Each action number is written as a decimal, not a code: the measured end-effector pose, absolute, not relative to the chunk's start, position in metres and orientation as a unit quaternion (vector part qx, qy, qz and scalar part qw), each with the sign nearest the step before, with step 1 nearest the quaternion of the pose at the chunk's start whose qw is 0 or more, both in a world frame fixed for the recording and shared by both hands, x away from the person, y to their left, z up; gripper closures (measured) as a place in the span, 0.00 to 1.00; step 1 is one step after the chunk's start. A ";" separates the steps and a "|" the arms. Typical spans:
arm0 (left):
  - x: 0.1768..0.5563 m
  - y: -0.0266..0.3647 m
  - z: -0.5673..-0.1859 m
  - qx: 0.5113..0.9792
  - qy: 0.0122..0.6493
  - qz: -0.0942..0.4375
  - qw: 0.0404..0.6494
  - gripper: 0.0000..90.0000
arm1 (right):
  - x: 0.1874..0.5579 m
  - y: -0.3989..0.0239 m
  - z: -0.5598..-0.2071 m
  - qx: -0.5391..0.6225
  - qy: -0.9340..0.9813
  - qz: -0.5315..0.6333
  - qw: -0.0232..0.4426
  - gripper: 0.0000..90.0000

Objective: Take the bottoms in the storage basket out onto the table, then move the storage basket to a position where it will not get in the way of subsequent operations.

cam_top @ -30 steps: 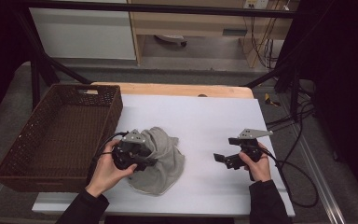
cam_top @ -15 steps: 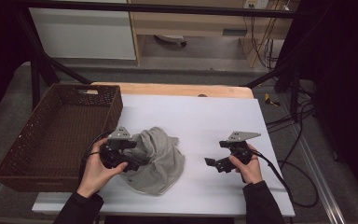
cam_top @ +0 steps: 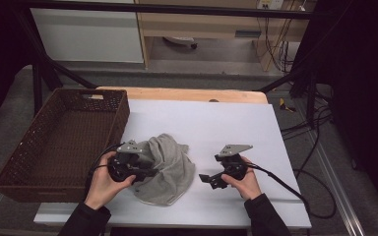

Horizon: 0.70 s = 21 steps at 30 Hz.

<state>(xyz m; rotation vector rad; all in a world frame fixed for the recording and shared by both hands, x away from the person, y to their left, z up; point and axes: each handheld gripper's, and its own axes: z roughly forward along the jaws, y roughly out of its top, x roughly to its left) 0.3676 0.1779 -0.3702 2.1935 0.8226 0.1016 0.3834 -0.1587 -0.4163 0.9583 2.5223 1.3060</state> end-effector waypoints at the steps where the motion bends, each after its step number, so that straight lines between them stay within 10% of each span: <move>1: 0.367 0.178 -0.370 0.860 0.326 0.040 0.390 0.78 | 0.382 -0.155 -0.417 0.318 0.841 0.433 0.072 0.03; 8: 0.368 0.178 -0.373 0.860 0.329 0.028 0.389 0.95 | 0.374 -0.128 -0.421 0.311 0.849 0.421 0.070 0.04; 21: 0.367 0.179 -0.373 0.864 0.322 0.040 0.385 0.96 | 0.359 -0.097 -0.429 0.288 0.844 0.451 0.045 0.16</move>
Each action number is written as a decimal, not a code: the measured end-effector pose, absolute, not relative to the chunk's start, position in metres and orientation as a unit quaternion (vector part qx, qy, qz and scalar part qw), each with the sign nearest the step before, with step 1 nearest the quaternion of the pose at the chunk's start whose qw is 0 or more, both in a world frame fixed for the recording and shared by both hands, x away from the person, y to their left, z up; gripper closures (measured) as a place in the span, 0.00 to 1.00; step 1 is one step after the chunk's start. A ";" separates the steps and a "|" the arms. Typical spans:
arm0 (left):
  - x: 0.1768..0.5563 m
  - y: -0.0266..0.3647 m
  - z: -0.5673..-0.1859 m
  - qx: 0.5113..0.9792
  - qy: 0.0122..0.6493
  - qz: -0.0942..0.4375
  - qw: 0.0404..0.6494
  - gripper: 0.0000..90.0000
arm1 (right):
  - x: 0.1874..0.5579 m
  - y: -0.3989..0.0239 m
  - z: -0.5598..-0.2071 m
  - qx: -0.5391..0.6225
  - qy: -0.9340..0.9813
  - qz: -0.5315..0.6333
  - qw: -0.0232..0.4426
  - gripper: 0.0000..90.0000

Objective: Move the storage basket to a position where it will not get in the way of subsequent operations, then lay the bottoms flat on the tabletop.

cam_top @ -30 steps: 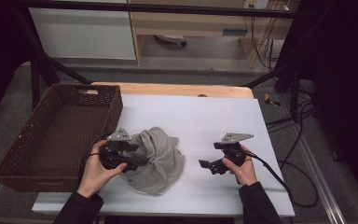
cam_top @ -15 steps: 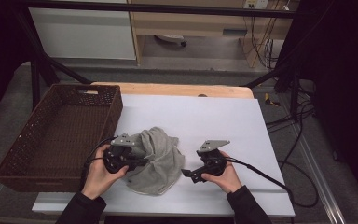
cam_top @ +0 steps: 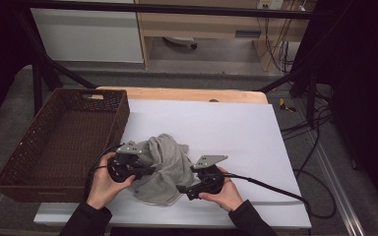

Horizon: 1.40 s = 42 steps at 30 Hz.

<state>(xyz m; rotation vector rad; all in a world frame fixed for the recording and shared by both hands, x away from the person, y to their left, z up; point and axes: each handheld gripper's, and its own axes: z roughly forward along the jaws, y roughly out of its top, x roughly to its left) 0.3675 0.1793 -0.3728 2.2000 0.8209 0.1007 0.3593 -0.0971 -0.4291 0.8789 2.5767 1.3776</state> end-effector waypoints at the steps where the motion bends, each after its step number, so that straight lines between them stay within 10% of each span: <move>1: 0.368 0.179 -0.373 0.864 0.322 0.039 0.385 0.96 | 0.359 -0.096 -0.430 0.286 0.843 0.453 0.046 0.16; 22: 0.368 0.179 -0.373 0.867 0.317 0.044 0.382 0.96 | 0.343 -0.061 -0.437 0.257 0.858 0.442 0.049 0.45; 32: 0.367 0.181 -0.372 0.865 0.321 0.042 0.384 0.96 | 0.344 -0.062 -0.439 0.234 0.884 0.403 0.042 0.98; 42: 0.366 0.179 -0.373 0.862 0.327 0.029 0.386 0.96 | 0.342 -0.105 -0.416 0.234 0.887 0.396 0.041 0.99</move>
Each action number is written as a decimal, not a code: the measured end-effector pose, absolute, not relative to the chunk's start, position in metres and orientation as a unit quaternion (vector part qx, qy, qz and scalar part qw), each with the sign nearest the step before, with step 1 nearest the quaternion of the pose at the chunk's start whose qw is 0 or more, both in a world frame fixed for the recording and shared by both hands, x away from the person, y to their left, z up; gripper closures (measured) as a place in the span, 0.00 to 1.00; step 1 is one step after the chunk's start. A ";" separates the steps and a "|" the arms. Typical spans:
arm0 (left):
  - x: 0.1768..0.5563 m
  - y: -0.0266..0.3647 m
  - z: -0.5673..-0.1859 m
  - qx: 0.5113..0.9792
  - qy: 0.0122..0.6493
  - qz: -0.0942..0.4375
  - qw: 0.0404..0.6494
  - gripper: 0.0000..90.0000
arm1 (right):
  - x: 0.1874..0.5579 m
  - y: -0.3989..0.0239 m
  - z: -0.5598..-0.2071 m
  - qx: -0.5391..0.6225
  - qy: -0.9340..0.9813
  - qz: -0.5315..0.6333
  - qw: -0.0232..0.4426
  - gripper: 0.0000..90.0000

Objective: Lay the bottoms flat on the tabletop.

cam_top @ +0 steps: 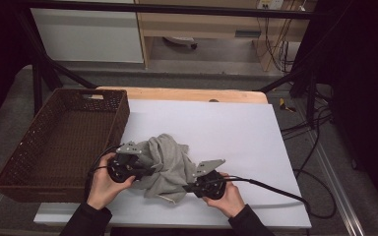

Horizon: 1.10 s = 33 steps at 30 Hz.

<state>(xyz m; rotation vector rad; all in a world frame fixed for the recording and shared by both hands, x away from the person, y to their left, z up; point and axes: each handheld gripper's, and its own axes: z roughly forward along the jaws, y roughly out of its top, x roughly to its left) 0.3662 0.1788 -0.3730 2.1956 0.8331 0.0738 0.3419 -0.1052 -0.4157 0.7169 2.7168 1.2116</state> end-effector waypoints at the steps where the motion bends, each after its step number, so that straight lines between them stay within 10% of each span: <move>1: 0.366 0.178 -0.373 0.862 0.327 0.027 0.386 0.96 | 0.341 -0.111 -0.415 0.235 0.888 0.391 0.049 0.99; 5: 0.366 0.176 -0.376 0.864 0.326 0.026 0.382 0.96 | 0.340 -0.123 -0.418 0.238 0.891 0.384 0.046 0.95; 13: 0.366 0.178 -0.379 0.867 0.325 0.023 0.377 0.96 | 0.345 -0.130 -0.407 0.260 0.868 0.414 0.083 0.37; 17: 0.365 0.177 -0.379 0.868 0.324 0.025 0.375 0.96 | 0.359 -0.130 -0.406 0.299 0.850 0.425 0.084 0.27; 24: 0.365 0.177 -0.380 0.870 0.323 0.023 0.372 0.95 | 0.389 -0.120 -0.429 0.349 0.842 0.398 0.102 0.32; 33: 0.366 0.175 -0.382 0.871 0.323 0.018 0.369 0.96 | 0.400 -0.114 -0.445 0.341 0.854 0.384 0.081 0.67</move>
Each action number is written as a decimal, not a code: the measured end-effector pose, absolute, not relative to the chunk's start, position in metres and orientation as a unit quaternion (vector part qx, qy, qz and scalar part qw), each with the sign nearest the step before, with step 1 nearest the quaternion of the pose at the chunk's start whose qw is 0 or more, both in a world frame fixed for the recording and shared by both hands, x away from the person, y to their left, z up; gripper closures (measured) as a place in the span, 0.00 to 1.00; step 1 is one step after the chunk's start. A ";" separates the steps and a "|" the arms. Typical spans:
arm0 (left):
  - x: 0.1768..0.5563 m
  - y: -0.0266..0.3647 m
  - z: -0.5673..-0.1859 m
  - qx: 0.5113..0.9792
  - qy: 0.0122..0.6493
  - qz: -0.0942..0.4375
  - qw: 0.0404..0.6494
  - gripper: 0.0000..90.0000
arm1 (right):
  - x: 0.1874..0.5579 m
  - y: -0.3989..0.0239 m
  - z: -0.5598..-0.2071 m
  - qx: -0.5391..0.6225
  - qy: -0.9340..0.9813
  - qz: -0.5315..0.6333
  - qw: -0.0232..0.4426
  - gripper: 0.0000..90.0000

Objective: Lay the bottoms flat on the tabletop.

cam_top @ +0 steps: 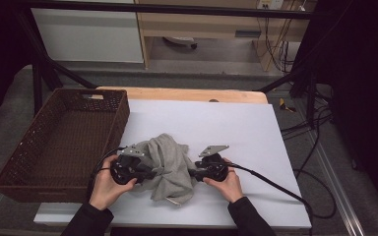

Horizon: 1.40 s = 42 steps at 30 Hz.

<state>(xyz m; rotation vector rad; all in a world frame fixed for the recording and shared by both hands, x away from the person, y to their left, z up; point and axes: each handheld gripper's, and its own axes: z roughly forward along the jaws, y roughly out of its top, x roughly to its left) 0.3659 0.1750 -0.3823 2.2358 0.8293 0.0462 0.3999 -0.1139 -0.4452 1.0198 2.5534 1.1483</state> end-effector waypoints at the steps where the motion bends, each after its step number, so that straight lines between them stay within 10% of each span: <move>1: 0.366 0.175 -0.382 0.871 0.323 0.017 0.369 0.96 | 0.400 -0.114 -0.446 0.339 0.856 0.383 0.080 0.72; 6: 0.365 0.176 -0.382 0.870 0.326 0.015 0.370 0.96 | 0.398 -0.117 -0.441 0.339 0.858 0.379 0.071 0.95; 28: 0.353 0.150 -0.383 0.885 0.297 0.009 0.359 0.92 | 0.378 -0.240 -0.396 0.385 0.837 0.354 0.159 0.96; 42: 0.377 0.167 -0.369 0.860 0.335 0.080 0.376 0.31 | 0.390 -0.235 -0.401 0.390 0.811 0.405 0.164 0.31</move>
